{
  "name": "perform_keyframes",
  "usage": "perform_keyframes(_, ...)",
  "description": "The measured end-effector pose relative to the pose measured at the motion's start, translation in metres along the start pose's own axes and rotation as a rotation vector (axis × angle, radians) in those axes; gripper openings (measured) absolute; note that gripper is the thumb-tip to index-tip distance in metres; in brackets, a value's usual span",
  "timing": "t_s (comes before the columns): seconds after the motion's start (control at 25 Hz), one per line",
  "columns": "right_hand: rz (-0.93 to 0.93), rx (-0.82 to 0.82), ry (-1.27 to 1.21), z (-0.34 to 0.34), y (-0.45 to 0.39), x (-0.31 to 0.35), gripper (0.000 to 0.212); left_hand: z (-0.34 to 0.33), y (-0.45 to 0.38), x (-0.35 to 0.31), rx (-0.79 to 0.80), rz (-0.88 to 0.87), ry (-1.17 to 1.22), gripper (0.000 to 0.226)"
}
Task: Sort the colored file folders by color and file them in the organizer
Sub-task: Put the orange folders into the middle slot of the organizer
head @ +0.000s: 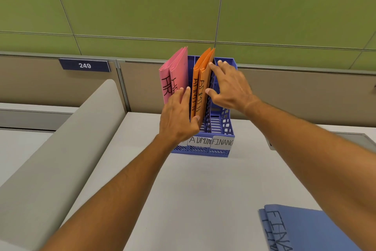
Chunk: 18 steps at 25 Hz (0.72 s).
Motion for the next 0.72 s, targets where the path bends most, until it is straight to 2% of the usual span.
perform_keyframes(0.36, -0.164, 0.021, -0.004, -0.013, 0.107, 0.001, 0.088, 0.008, 0.047, -0.02, 0.113, -0.061, -0.076, 0.101)
perform_keyframes(0.6, -0.277, 0.094, -0.052, -0.04, 0.195, -0.012, 0.094, -0.031, 0.103, -0.042, 0.236, -0.056, -0.012, 0.104)
perform_keyframes(0.72, -0.319, 0.139, 0.01, -0.051, 0.236, -0.026, 0.095, -0.049, 0.133, -0.056, 0.288, -0.038, -0.037, 0.106)
Point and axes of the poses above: each hand's wrist, its own y-axis away from the middle knuckle, its own z-axis out of the back of the hand, x = y × z, the point moved 8 cm from there along -y, towards the middle knuckle, and after that the axes turned 8 degrees about -y, right-handed, at the moved point
